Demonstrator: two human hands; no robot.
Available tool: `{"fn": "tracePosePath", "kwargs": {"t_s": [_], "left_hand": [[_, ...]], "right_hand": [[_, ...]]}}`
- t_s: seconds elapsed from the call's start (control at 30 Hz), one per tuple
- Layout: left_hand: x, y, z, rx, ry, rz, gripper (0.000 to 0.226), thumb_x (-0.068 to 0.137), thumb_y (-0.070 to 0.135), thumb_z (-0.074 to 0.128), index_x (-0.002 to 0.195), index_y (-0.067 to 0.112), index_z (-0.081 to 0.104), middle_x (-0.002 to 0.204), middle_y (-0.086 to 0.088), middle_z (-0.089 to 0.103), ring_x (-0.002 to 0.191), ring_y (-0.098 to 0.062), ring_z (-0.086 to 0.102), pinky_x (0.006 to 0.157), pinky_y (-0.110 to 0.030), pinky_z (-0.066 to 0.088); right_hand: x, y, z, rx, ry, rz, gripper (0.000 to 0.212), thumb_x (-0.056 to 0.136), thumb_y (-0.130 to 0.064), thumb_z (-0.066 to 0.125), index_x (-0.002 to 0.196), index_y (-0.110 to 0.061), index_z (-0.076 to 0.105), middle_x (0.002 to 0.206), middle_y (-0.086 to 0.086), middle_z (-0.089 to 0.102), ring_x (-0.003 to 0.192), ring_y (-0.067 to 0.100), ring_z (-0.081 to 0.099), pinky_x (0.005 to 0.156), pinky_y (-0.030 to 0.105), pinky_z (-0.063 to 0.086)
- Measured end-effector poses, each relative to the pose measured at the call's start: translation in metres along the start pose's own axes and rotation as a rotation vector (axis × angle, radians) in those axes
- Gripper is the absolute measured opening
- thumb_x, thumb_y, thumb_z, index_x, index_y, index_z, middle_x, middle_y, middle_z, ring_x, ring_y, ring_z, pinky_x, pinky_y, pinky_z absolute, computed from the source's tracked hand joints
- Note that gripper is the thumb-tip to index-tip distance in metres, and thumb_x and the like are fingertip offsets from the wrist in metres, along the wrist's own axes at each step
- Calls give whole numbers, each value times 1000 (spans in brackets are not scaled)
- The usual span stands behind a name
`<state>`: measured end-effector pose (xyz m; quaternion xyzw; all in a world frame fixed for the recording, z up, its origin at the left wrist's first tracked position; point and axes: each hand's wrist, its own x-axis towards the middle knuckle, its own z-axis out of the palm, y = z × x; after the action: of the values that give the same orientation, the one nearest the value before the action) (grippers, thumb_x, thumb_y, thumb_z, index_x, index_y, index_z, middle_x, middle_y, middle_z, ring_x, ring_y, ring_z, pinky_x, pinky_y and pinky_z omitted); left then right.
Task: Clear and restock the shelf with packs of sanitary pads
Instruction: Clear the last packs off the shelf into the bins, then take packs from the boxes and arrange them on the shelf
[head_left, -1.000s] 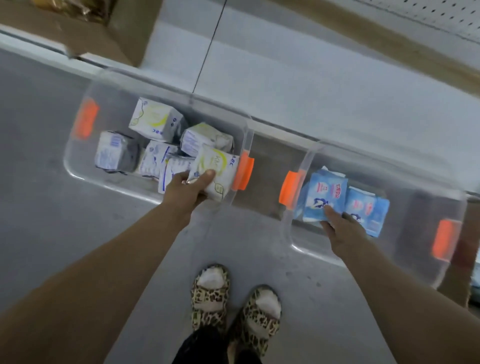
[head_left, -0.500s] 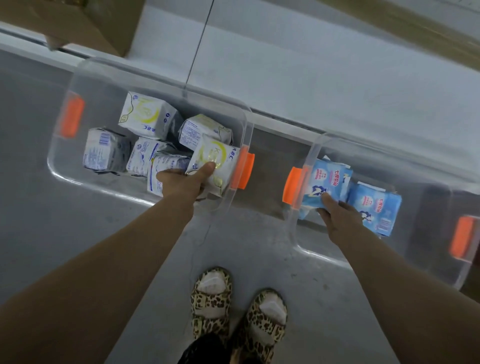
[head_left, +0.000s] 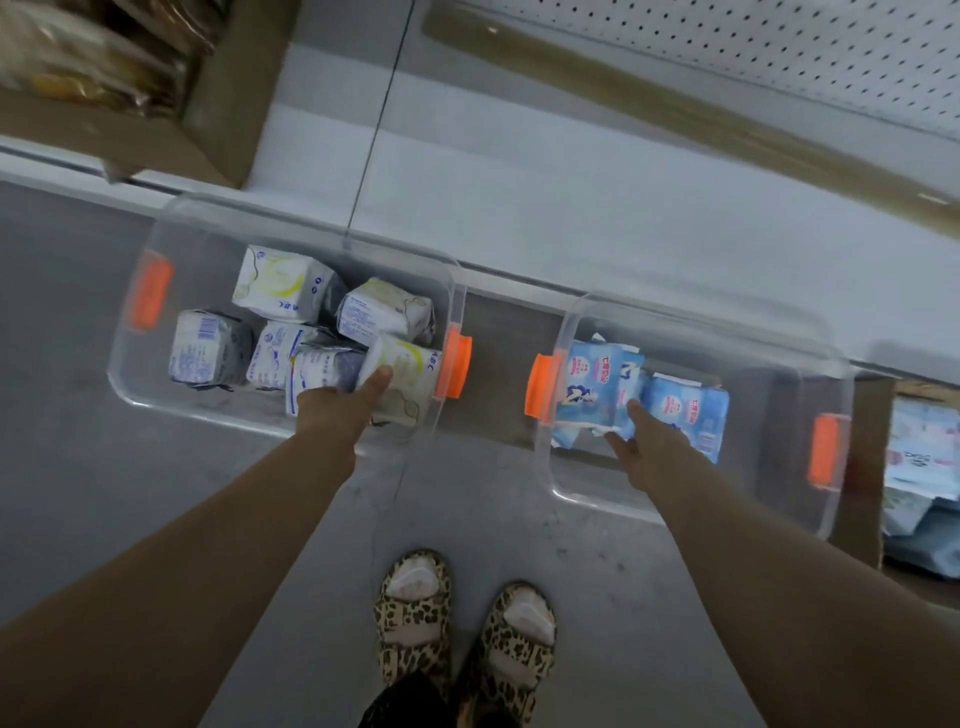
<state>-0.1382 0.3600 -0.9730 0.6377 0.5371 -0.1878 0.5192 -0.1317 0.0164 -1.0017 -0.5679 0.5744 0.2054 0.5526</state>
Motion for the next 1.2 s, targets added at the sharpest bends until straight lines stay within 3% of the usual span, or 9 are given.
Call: {"fn": "tracePosePath", "kwargs": {"t_s": [0.23, 0.3, 0.37, 0.43, 0.5, 0.6, 0.7, 0.9, 1.2], "left_hand": [[-116, 82, -16, 147, -87, 119, 66, 85, 49, 74, 117, -7, 59, 102, -20, 58, 92, -29, 58, 63, -31, 37], [-160, 111, -21, 132, -133, 150, 69, 83, 47, 77, 124, -6, 59, 105, -27, 63, 98, -36, 64, 54, -27, 37], [-208, 139, -27, 131, -195, 213, 52, 84, 42, 77, 110, 0, 63, 95, -17, 65, 93, -34, 64, 60, -29, 43], [-261, 164, -31, 200, -269, 274, 59, 84, 41, 78, 123, 3, 58, 112, -15, 65, 103, -31, 63, 85, -36, 51], [-313, 185, -32, 241, -311, 343, 71, 80, 39, 82, 135, 7, 51, 131, -15, 58, 114, -29, 60, 98, -38, 48], [-391, 215, -30, 315, -365, 539, 66, 79, 31, 84, 131, 7, 51, 119, -6, 55, 100, -24, 58, 87, -29, 45], [-476, 242, -23, 483, -403, 758, 74, 81, 32, 83, 140, 10, 45, 130, -6, 51, 104, -23, 55, 87, -28, 43], [-656, 259, 18, 726, -298, 1233, 66, 80, 30, 82, 136, 19, 48, 133, -13, 48, 119, -29, 51, 90, -30, 44], [-902, 230, 116, 881, -154, 1753, 60, 91, 55, 58, 140, 22, 44, 144, -10, 41, 132, -34, 38, 101, -44, 44]], "right_hand": [[-118, -47, -44, 50, -5, 15, 25, 95, -31, 68, 98, -12, 53, 85, 6, 56, 69, 14, 64, 41, 18, 49], [-163, -67, -55, -25, -54, -66, 17, 100, -27, 61, 97, -14, 51, 83, 4, 51, 64, 12, 59, 49, 21, 54], [-208, -88, -67, -106, -71, -148, 23, 101, -28, 58, 83, -17, 50, 80, 2, 51, 67, 14, 55, 68, 29, 54], [-256, -109, -84, -179, -50, -212, 30, 98, -34, 62, 78, -13, 55, 73, 8, 55, 64, 21, 57, 72, 38, 52], [-303, -132, -109, -225, -38, -312, 35, 91, -45, 68, 93, -10, 62, 82, 15, 62, 72, 30, 62, 75, 43, 52], [-376, -167, -162, -375, 23, -530, 57, 87, -53, 70, 129, -18, 56, 119, 13, 66, 110, 32, 64, 94, 39, 49], [-439, -200, -230, -544, 109, -775, 60, 88, -48, 71, 137, -17, 54, 134, 10, 60, 127, 28, 54, 102, 34, 42], [-539, -236, -396, -838, 321, -1025, 66, 87, -46, 73, 145, -26, 47, 139, 8, 54, 135, 29, 39, 100, 37, 42], [-619, -237, -648, -741, 621, -1108, 75, 82, -46, 78, 146, -22, 47, 141, 15, 50, 133, 33, 43, 104, 38, 41]]}}
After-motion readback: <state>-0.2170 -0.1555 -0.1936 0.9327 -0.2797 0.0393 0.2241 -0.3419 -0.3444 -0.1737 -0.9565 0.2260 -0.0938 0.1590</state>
